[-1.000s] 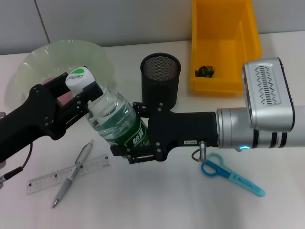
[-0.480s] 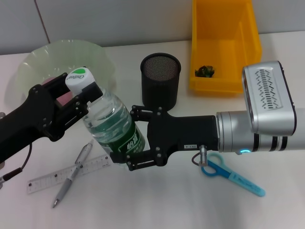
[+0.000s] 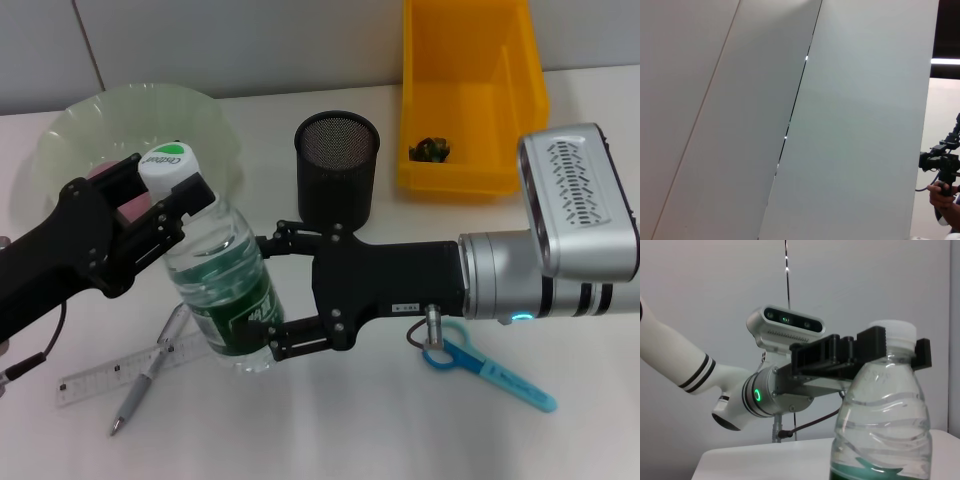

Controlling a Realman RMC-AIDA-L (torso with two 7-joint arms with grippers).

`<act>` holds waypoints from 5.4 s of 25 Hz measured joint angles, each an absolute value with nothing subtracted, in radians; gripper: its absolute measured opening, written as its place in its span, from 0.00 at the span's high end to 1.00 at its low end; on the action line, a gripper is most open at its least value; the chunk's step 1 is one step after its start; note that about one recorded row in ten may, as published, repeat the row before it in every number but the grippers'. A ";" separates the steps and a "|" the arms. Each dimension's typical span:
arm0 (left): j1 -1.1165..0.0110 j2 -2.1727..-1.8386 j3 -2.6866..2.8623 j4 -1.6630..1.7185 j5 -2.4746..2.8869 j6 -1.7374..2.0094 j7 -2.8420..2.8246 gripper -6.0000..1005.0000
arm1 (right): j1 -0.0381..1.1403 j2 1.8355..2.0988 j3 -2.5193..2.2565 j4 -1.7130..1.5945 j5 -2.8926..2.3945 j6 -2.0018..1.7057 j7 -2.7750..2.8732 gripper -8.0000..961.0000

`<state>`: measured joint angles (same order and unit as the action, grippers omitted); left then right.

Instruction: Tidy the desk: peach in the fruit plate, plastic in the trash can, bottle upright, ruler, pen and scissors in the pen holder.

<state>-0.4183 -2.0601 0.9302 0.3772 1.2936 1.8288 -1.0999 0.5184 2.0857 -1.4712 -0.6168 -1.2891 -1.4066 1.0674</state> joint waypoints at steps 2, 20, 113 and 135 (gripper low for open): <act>-0.417 -2.060 0.931 0.379 1.294 1.831 -1.100 0.55 | 0.517 2.084 -1.471 -0.617 -1.289 -1.407 1.073 0.13; -0.416 -2.059 0.933 0.386 1.293 1.836 -1.099 0.55 | 0.393 2.067 -1.275 -0.659 -1.301 -1.543 1.079 0.13; -0.384 -2.069 0.779 0.276 1.284 1.440 -0.586 0.51 | 0.355 2.074 -1.120 -0.600 -1.379 -1.456 1.068 0.13; -0.341 -2.062 0.771 0.287 1.286 1.534 -0.619 0.18 | 0.353 2.075 -1.118 -0.600 -1.377 -1.454 1.069 0.13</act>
